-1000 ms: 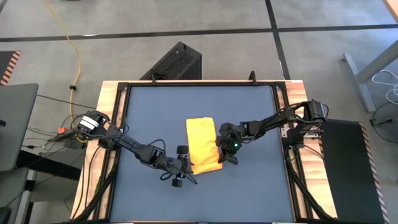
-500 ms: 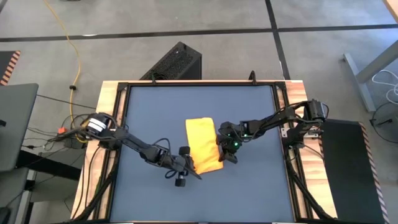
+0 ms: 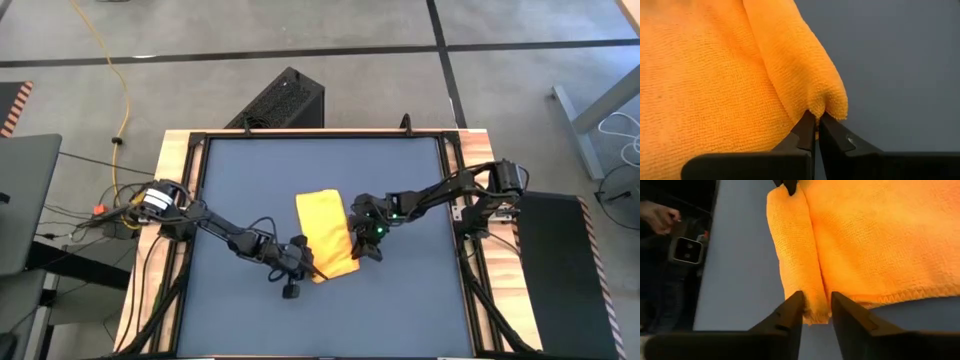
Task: Roll towel
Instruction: Roll the yellow microfiber towel
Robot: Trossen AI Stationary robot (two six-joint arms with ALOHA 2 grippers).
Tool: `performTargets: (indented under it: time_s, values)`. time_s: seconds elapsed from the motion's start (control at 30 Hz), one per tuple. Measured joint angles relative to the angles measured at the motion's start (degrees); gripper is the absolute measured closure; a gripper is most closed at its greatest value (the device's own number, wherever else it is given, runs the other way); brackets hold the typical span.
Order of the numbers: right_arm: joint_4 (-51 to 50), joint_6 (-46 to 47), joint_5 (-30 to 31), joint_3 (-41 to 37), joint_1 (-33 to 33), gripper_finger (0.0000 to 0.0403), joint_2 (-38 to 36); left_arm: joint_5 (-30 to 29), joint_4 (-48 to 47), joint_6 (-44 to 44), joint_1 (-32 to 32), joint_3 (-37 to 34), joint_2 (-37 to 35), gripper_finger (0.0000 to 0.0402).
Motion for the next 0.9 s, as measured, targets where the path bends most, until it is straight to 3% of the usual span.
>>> performTargets:
  time_s: [0.17,0.33,0.43,0.57,0.7,0.77,0.9]
  values:
    - [-1.7,1.4,-6.0,0.0,-1.7,0.0233,-1.8,4.3,-0.1,-1.2,0.9,0.0,0.0,0.0401]
    - [-4.3,0.0,-3.1,0.0,-0.4,0.0229,-6.6,8.7,0.1,-3.4,2.0,0.0,0.0,0.0401]
    - [-6.0,-3.8,3.8,0.0,4.1,0.0236,-10.7,11.5,0.2,-4.7,2.5,0.0,0.0,0.0401]
    - [-5.5,-12.6,21.5,0.0,13.7,0.0245,-14.3,13.1,0.1,-5.2,2.5,0.0,0.0,0.0401]
    - [-2.9,-22.8,37.0,0.0,21.8,0.0249,-12.5,13.4,0.1,-5.6,2.5,0.0,0.0,0.0401]
    - [-2.4,-25.3,40.4,0.0,23.7,0.0249,-10.4,13.3,0.1,-5.7,2.7,0.0,0.0,0.0401]
    - [-0.5,-21.5,38.8,0.0,23.5,0.0246,-7.6,13.5,0.1,-5.9,2.9,0.0,0.0,0.0401]
